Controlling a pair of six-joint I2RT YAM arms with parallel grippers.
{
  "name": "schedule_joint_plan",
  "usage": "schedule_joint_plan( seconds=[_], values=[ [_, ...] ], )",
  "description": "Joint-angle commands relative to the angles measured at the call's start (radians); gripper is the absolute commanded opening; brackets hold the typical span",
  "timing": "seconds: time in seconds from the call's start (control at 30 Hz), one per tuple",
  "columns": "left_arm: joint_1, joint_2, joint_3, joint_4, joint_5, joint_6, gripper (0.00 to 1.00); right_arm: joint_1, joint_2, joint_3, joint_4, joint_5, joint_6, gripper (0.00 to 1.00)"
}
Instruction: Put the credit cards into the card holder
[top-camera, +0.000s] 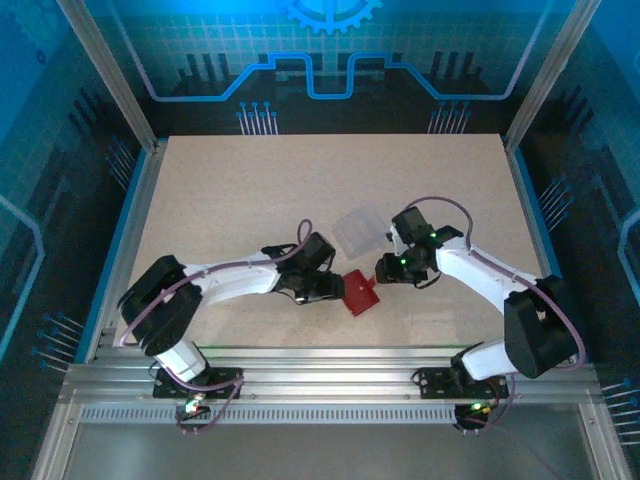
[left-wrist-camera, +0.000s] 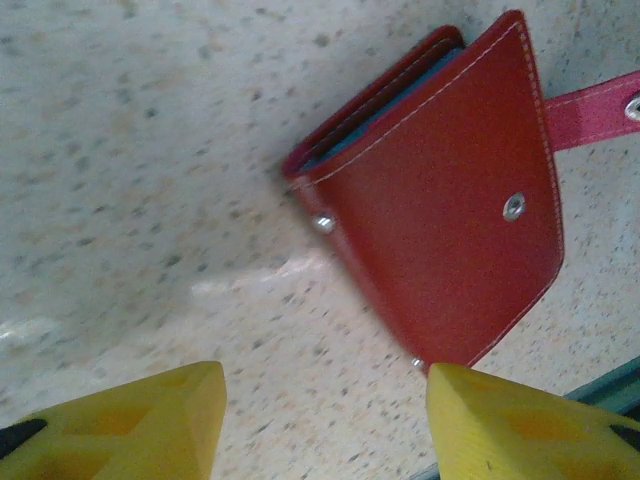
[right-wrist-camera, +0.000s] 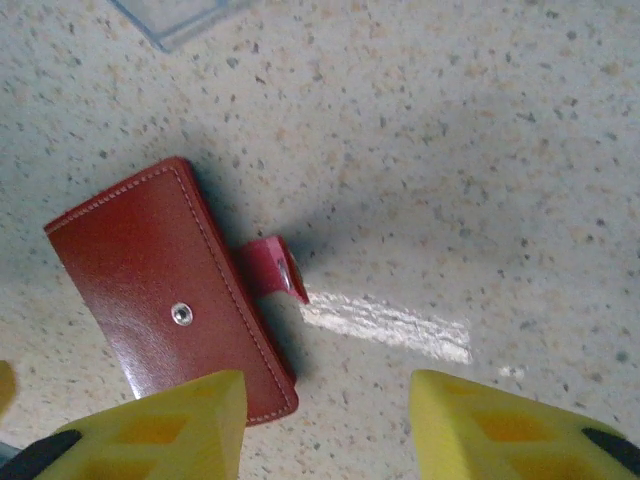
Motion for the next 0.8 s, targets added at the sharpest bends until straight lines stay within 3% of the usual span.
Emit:
schedule_joint_plan(
  seconds=[0.0, 0.13, 0.37, 0.77],
  values=[
    [-0.012, 0.034, 0.047, -0.002, 0.021, 0.003, 0.57, -0.036, 0.011, -0.027, 0.087, -0.139, -0.03, 0.43],
    [-0.012, 0.053, 0.065, -0.015, 0.017, 0.008, 0.57, -0.04, 0.029, -0.035, 0.118, -0.188, -0.036, 0.39],
    [-0.015, 0.077, 0.065, -0.009, 0.02, 0.004, 0.57, -0.039, 0.087, -0.02, 0.115, -0.146, -0.054, 0.33],
    [-0.014, 0.107, 0.057, 0.003, 0.028, -0.001, 0.56, -0.041, 0.11, -0.014, 0.139, -0.176, -0.056, 0.25]
  ],
)
